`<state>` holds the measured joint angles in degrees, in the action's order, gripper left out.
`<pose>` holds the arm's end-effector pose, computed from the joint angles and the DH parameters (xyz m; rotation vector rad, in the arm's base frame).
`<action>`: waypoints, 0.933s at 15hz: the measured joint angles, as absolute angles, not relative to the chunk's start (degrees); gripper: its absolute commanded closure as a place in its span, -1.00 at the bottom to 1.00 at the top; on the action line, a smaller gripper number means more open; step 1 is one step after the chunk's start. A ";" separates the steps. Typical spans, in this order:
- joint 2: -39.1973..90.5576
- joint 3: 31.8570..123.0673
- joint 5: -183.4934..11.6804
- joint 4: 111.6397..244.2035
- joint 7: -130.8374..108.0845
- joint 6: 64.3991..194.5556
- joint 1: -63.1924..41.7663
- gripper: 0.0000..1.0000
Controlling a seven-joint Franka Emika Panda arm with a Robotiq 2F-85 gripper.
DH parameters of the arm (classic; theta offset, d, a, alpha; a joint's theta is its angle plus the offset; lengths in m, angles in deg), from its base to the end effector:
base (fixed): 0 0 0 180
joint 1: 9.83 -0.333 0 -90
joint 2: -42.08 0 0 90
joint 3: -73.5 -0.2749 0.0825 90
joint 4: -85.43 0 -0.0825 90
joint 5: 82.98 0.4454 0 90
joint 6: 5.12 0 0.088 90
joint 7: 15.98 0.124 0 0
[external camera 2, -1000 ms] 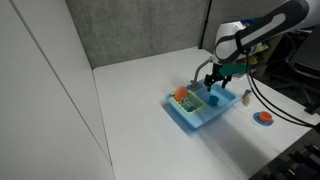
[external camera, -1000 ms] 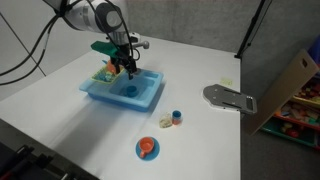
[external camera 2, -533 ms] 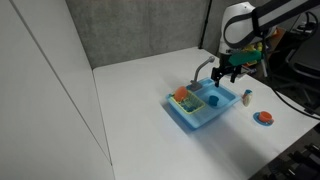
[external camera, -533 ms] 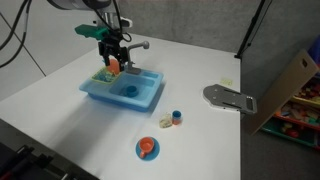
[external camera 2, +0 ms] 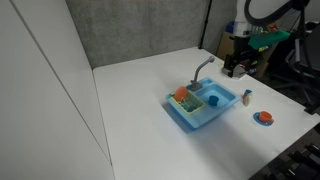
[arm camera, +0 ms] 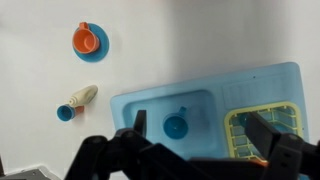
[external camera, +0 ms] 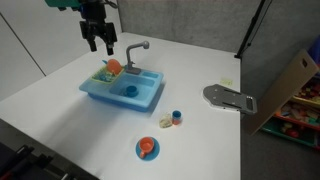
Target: Put the cup inside the sink
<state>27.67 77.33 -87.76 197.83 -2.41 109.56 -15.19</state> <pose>0.6145 0.0098 0.2388 3.0009 -0.2510 -0.2992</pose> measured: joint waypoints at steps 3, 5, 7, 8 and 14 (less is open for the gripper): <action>32.95 77.02 -87.89 200.08 -2.56 108.18 -14.95 -1.00; 36.13 76.69 -87.89 200.88 -3.43 106.66 -14.51 -1.00; 38.84 76.51 -87.73 201.12 -5.34 104.58 -14.01 -1.00; 40.11 76.46 -87.58 201.12 -6.49 103.40 -13.72 -1.00; 46.50 76.32 -86.10 200.77 -14.50 95.47 -12.21 -1.00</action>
<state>46.50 76.32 -86.10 200.77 -14.50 95.47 -12.21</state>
